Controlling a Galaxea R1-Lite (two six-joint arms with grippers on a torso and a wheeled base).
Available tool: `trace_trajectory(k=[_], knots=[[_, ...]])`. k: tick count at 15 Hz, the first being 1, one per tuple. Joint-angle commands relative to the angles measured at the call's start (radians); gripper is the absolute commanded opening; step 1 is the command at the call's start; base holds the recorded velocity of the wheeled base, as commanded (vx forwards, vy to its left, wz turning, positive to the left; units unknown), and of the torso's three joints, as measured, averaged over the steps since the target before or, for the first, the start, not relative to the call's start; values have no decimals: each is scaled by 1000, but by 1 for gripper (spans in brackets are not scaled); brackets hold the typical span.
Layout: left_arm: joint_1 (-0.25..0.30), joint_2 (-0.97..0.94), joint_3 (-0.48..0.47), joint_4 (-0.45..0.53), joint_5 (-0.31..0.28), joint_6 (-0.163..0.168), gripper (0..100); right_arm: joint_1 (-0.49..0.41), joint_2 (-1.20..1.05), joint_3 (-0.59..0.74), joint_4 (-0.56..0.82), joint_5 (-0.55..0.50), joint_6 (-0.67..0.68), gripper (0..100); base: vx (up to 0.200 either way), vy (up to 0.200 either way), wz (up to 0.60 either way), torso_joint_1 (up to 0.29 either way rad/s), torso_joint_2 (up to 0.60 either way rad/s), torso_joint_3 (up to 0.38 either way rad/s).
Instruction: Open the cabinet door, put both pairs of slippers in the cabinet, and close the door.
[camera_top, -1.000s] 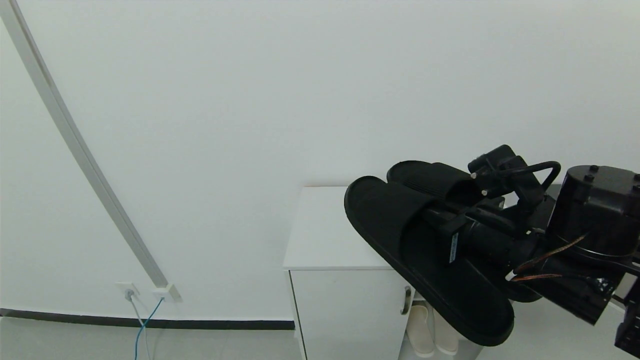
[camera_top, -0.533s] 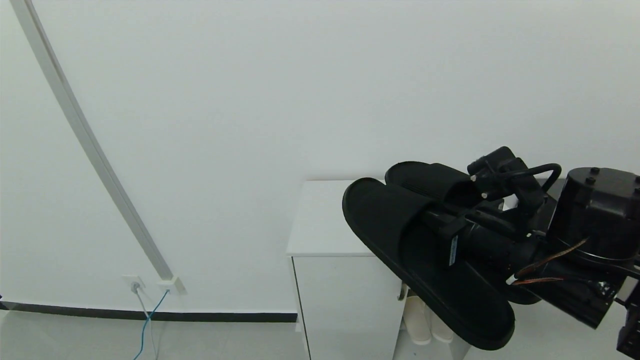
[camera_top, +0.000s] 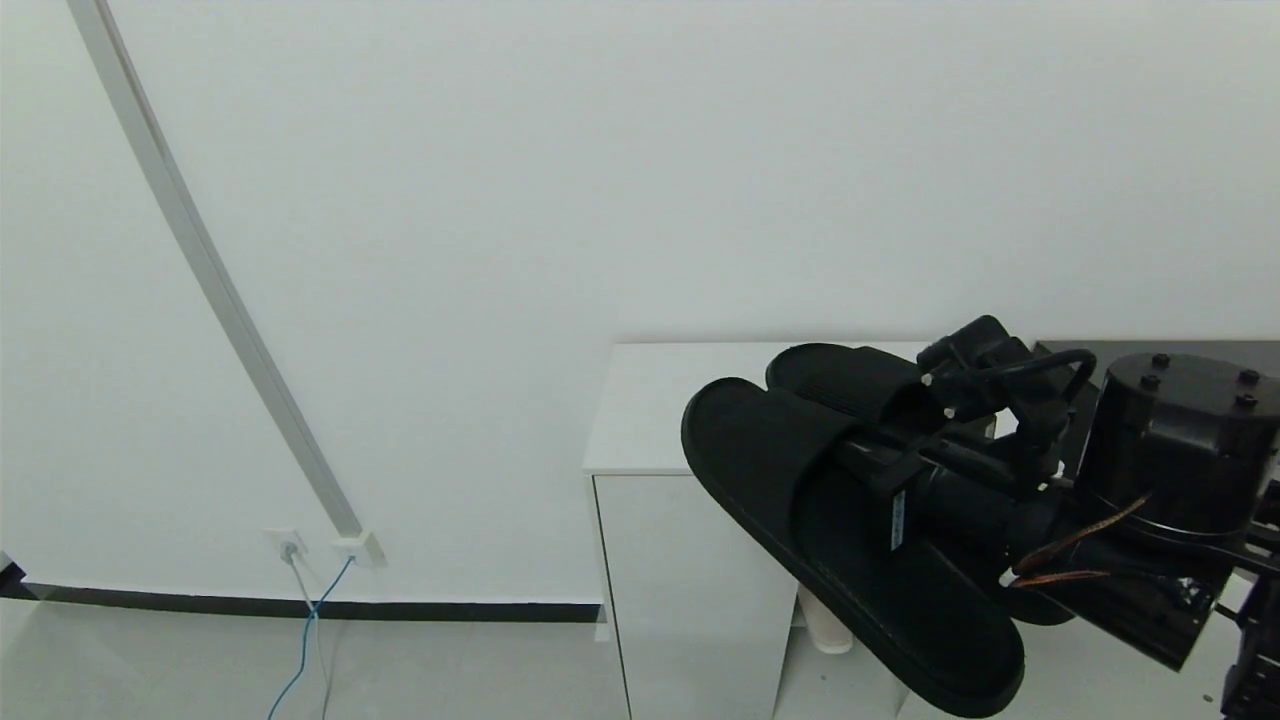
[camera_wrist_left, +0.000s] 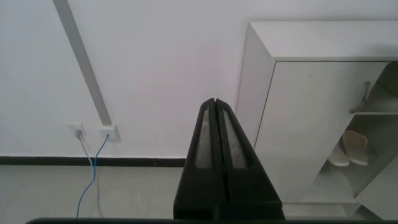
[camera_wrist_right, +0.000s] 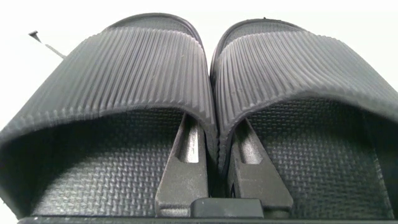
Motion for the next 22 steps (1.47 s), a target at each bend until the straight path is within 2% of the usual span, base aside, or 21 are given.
trace_trajectory(k=[1, 10, 22], knots=[[1, 1, 0, 0, 0, 0, 0, 5, 8, 6, -2, 0, -3, 0, 0, 0, 0, 0, 0, 0], [1, 1, 0, 0, 0, 0, 0, 11, 21, 15, -2, 0, -3, 0, 0, 0, 0, 0, 0, 0], [1, 1, 0, 0, 2, 0, 0, 11, 21, 22, -2, -2, -3, 0, 0, -200, 0, 4, 2, 3]])
